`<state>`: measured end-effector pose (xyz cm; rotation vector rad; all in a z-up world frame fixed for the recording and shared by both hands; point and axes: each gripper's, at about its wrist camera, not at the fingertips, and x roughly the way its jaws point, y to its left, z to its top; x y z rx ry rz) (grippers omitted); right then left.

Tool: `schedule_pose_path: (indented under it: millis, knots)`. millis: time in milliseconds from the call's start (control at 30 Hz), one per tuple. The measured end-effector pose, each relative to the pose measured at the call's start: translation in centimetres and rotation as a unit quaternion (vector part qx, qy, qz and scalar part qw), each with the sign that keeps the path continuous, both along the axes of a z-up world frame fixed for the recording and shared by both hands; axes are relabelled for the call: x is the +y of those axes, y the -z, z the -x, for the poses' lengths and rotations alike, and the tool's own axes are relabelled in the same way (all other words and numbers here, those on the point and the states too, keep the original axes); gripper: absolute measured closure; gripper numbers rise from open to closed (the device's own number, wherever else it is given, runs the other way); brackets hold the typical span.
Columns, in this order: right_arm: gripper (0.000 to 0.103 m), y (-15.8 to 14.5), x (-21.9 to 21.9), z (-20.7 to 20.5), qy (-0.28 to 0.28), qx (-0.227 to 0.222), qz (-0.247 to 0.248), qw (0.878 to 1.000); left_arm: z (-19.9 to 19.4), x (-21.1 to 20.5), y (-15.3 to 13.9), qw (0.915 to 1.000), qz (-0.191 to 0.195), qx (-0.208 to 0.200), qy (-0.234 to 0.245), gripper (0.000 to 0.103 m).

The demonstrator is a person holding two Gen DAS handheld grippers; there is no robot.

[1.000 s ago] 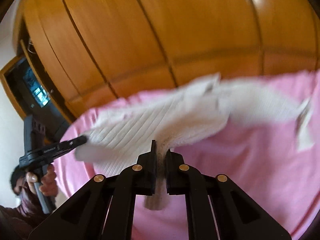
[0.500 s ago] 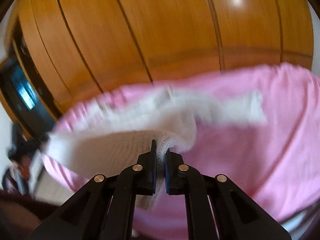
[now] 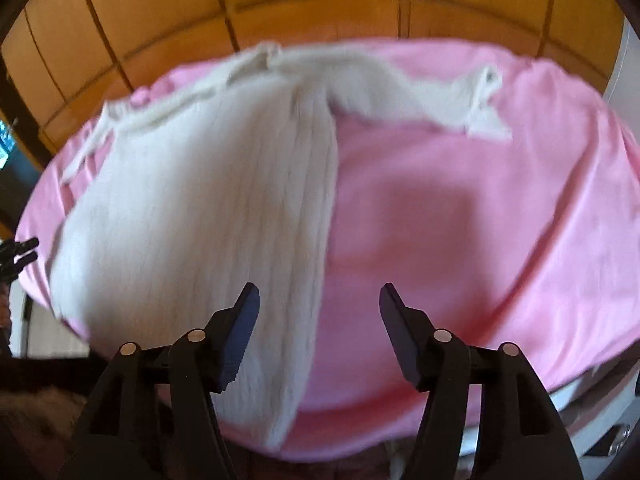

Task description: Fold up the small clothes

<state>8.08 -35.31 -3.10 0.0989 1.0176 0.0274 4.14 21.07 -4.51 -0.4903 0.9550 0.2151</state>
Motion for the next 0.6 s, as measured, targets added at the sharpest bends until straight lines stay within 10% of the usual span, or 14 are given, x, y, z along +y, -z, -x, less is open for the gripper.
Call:
schedule_pose_path:
  millis: [267,600]
  knots:
    - [0.041,2.4,8.5,-7.9,-0.077,-0.003,-0.032,0.997,-7.5,6.0,0.8,0.996,-0.069,-0.003,-0.056,0.04]
    - [0.044,4.4,17.4,-18.0,-0.166,0.006,-0.051,0.985,-17.1,11.8,3.4,0.9952,-0.018,0.001,-0.096,0.046]
